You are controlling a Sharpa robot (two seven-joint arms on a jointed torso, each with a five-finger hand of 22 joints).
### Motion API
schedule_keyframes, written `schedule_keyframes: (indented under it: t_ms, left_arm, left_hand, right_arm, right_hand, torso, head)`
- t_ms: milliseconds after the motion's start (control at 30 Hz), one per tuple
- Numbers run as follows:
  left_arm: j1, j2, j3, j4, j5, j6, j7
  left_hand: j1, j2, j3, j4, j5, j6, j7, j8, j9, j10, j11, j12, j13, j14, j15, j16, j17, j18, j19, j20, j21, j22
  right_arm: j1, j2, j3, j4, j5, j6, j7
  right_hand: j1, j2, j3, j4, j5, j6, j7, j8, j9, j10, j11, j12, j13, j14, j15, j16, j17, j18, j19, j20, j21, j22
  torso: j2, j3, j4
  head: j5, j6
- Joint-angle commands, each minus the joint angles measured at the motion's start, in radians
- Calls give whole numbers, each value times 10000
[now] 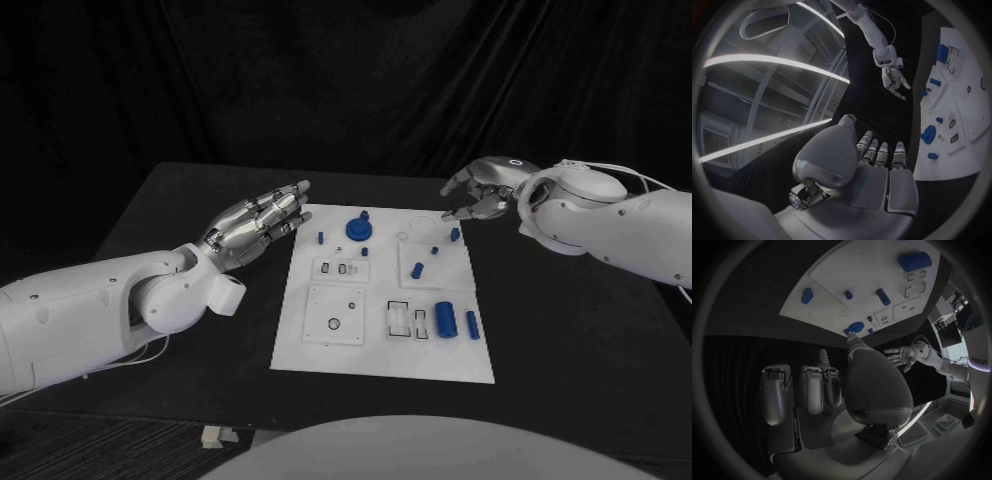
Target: Assemble the parts on the task board
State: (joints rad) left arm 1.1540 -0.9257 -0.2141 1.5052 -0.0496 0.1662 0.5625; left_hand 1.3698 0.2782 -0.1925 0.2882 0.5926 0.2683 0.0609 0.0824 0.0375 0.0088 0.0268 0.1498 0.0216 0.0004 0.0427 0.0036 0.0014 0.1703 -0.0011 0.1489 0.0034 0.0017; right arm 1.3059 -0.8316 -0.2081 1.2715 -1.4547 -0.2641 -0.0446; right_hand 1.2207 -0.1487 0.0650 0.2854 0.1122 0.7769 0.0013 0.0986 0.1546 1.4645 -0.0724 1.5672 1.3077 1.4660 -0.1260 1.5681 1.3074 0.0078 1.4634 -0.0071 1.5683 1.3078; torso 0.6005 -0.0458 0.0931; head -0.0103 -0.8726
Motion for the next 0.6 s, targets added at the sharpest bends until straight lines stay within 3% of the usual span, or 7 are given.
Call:
schedule_keyframes:
  t_ms: [33, 100, 133, 233, 433, 600]
  left_arm:
    - [-29, 42, 11, -4, -2, 191, 79]
    - [-37, 57, 11, -19, -2, 198, 75]
    - [-42, 72, 11, -35, -2, 204, 72]
    - [-53, 104, 11, -69, -2, 223, 68]
    - [-67, 123, 11, -44, -2, 248, 219]
    - [-76, 141, 11, -50, -2, 276, 270]
  left_hand:
    - [108, -2, 41, -8, 62, 13, 33, 39, 8, -21, 65, 50, 12, -1, 102, -29, -11, 11, 11, 57, -34, -17]
    - [108, -2, 41, -8, 62, 13, 33, 39, 8, -21, 65, 50, 12, -1, 102, -29, -11, 11, 11, 57, -34, -17]
    - [108, -2, 41, -8, 62, 13, 33, 39, 8, -21, 65, 50, 12, -1, 102, -29, -11, 11, 11, 57, -34, -17]
    - [115, 10, 53, -7, 67, 23, 35, 43, 9, -23, 66, 52, 12, -2, 101, -31, -12, 12, 11, 58, -34, -17]
    - [152, 60, 115, -5, 92, 152, 59, 100, 28, -11, 95, 115, 22, 6, 107, -10, -2, 19, 11, 70, -34, -17]
    - [165, 61, 128, -7, 95, 160, 62, 106, 29, -7, 97, 114, 21, 12, 115, 4, 4, 20, 11, 77, -34, -17]
  right_arm:
    - [-154, -89, 3, -56, -64, -266, -216]
    - [-223, -116, 3, -85, -64, -301, -185]
    - [-284, -132, 3, -119, -64, -339, -148]
    - [-443, -136, 3, -239, -64, -462, -30]
    - [-663, -78, 2, -488, -65, -566, 110]
    - [-776, -36, 2, -662, -65, -595, 179]
  right_hand:
    - [386, 44, 48, -62, 268, 20, 64, -53, -72, 1063, -22, 36, 2631, 1048, -31, 27, 2634, -78, 1074, -78, 25, 2630]
    - [573, 84, 76, -114, 503, 75, 78, -60, -102, 1063, -8, 36, 2631, 1048, -28, 27, 2634, -78, 1074, -74, 25, 2630]
    - [812, 157, 132, -236, 1047, 154, 93, -63, -136, 1063, 1, 36, 2631, 1048, -28, 27, 2634, -78, 1074, -74, 25, 2630]
    - [1119, 247, 190, -458, 1920, 415, 128, -3, -150, 1063, 37, 36, 2631, 1048, -18, 27, 2634, -78, 1074, -64, 25, 2630]
    - [1293, 335, 252, -688, 2704, 501, 200, -31, -167, 1063, 94, 36, 2631, 1048, 27, 27, 2634, -78, 1074, -28, 25, 2630]
    - [1336, 367, 279, -777, 2940, 350, 310, -124, -173, 1063, 180, 36, 2631, 1048, 83, 27, 2634, -70, 1060, 15, 1, 2619]
  torso:
    - [-83, 6, -68]
    - [-106, 17, -92]
    - [-120, 28, -113]
    - [-137, 40, -145]
    - [-149, 44, -170]
    - [-146, 44, -158]
  head:
    - [22, 0]
    - [26, 0]
    - [38, 0]
    - [63, 0]
    - [102, 0]
    - [38, 0]
